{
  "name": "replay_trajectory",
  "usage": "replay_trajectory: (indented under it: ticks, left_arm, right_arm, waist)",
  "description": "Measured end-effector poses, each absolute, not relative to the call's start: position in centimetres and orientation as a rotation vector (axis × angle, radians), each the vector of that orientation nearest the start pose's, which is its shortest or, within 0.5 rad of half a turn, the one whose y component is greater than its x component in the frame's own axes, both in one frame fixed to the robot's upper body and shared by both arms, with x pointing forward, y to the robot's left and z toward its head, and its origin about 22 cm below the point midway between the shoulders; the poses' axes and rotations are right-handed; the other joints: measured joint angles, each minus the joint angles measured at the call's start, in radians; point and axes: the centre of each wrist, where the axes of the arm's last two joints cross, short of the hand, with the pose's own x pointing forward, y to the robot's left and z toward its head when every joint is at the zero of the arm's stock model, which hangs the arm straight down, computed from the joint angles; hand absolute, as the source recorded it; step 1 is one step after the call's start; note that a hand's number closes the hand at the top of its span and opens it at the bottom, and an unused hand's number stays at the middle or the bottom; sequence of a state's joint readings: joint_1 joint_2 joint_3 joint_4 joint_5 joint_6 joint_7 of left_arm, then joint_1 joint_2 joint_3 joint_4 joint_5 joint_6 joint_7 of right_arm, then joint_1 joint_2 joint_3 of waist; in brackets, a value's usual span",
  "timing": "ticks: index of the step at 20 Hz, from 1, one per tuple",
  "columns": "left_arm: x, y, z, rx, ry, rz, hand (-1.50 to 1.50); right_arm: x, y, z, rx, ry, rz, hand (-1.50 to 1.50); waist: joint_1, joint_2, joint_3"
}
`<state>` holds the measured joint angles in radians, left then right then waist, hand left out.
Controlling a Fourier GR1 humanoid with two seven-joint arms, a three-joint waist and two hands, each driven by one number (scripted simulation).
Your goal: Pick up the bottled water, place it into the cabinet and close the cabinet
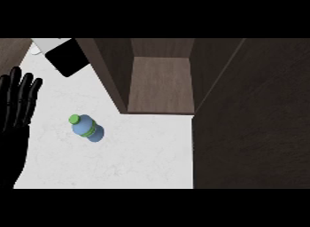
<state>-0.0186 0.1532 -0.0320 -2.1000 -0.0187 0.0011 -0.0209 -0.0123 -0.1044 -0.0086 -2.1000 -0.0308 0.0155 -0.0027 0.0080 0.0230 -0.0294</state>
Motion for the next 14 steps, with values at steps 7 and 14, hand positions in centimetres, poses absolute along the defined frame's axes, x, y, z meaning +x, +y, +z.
replay_trajectory:
  ticks: [7,14]
  left_arm:
    - [21.2,24.2,12.3,0.377,-2.048,0.111,-1.50]
    - [20.5,20.7,11.5,0.443,-1.844,0.367,-1.50]
  right_arm:
    - [19.4,-23.4,12.9,0.020,-2.081,0.078,-1.50]
    - [15.4,-22.6,12.8,0.142,-1.894,0.058,-1.50]
  waist:
    - [-0.012,-0.022,0.025]
    - [-0.023,-0.027,0.029]
